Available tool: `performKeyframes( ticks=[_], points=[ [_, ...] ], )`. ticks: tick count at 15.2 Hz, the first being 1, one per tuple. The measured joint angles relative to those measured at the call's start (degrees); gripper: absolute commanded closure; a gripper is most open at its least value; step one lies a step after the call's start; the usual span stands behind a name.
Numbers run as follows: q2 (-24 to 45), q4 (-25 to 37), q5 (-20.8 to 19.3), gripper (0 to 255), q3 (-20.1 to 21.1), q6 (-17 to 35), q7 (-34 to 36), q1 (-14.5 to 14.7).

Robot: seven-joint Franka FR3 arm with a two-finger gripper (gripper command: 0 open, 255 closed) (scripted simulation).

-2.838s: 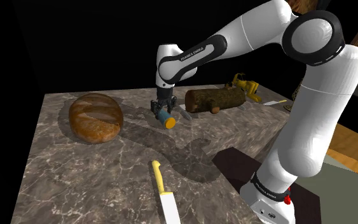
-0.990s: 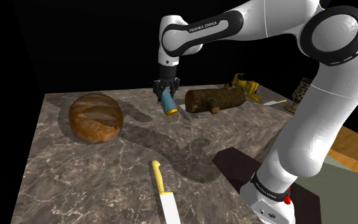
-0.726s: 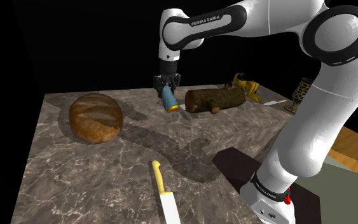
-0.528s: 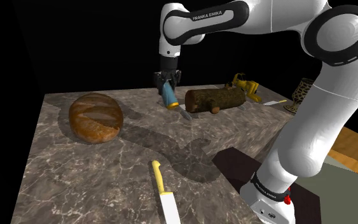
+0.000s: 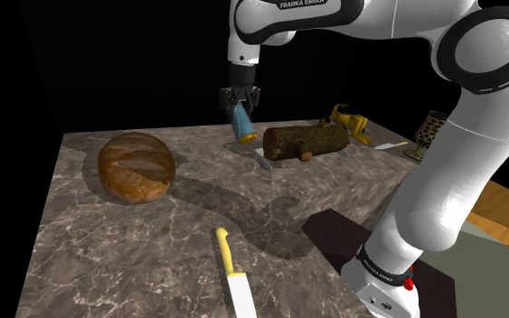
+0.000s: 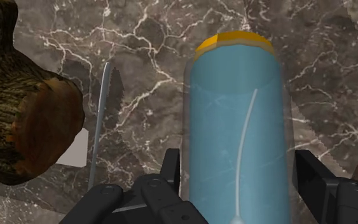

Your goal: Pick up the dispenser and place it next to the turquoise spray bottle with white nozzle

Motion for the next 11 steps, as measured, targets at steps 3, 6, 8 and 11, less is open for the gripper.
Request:
performKeyframes(
  ticks=[3, 6, 8, 11],
  points=[
    [0.1, 2.4, 0.0, 255, 0.0, -2.3, 0.0, 0.0],
    [0.0, 4.5, 0.0, 255, 0.0, -4.5, 0.0, 0.0],
    [0.3, 6.4, 0.0, 255, -0.1, -6.1, 0.0, -0.1],
    [0.4, 8.9, 0.0, 255, -0.1, -8.5, 0.0, -0.1]
  ],
)
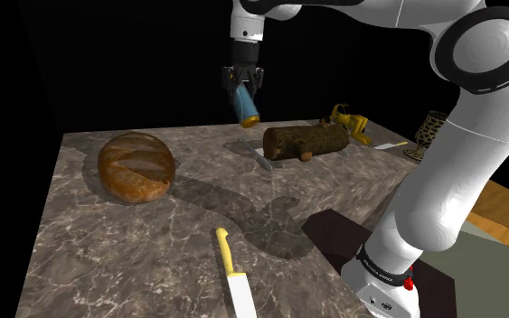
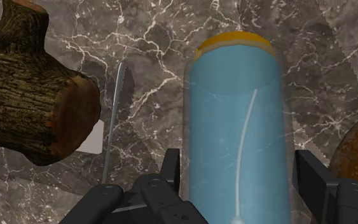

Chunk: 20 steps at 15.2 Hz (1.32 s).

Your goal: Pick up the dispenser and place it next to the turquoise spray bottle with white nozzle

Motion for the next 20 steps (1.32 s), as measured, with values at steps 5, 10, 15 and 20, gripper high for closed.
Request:
performKeyframes(
  ticks=[5, 10, 15, 20],
  points=[
    [0.9, 4.9, 0.0, 255, 0.0, -4.0, 0.1, 0.0],
    [1.6, 9.5, -0.1, 255, 0.0, -7.9, 0.2, 0.0],
    [2.7, 14.7, -0.1, 255, 0.3, -12.0, 0.9, 0.4],
    [-1.8, 9.4, 0.8, 255, 3.0, -11.0, 6.5, 3.3]
  ],
)
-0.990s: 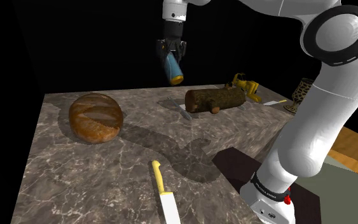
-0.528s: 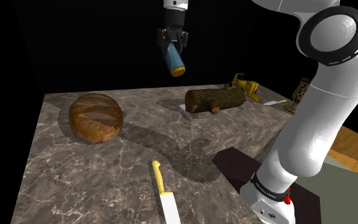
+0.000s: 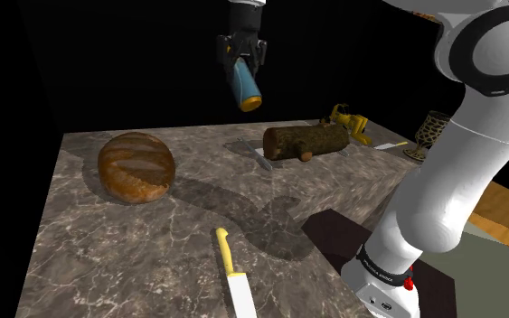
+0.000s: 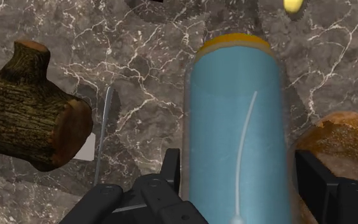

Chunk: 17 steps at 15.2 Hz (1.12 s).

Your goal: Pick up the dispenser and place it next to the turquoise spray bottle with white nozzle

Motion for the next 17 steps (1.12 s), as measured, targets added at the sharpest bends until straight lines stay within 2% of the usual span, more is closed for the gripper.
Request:
performKeyframes(
  ticks=[6, 17],
  points=[
    [-4.7, -5.8, 1.5, 255, 4.1, 1.4, 7.8, 3.7],
    [-6.2, -7.0, 3.9, 255, 12.2, 2.1, 22.6, 10.3]
  ],
)
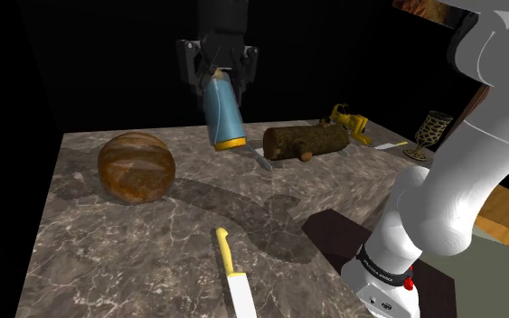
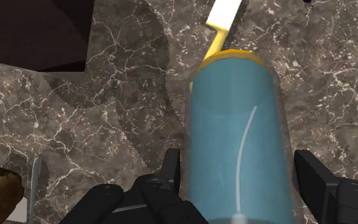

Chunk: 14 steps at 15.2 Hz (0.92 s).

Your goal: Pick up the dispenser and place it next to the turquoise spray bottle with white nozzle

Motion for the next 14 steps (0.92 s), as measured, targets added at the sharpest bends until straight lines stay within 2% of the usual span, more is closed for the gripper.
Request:
performKeyframes(
  ticks=[6, 14],
  points=[
    [2.4, 1.8, 0.2, 255, 5.2, 1.3, 9.1, 4.0],
    [10.1, 10.4, -2.4, 255, 11.8, 0.6, 22.1, 10.3]
  ],
)
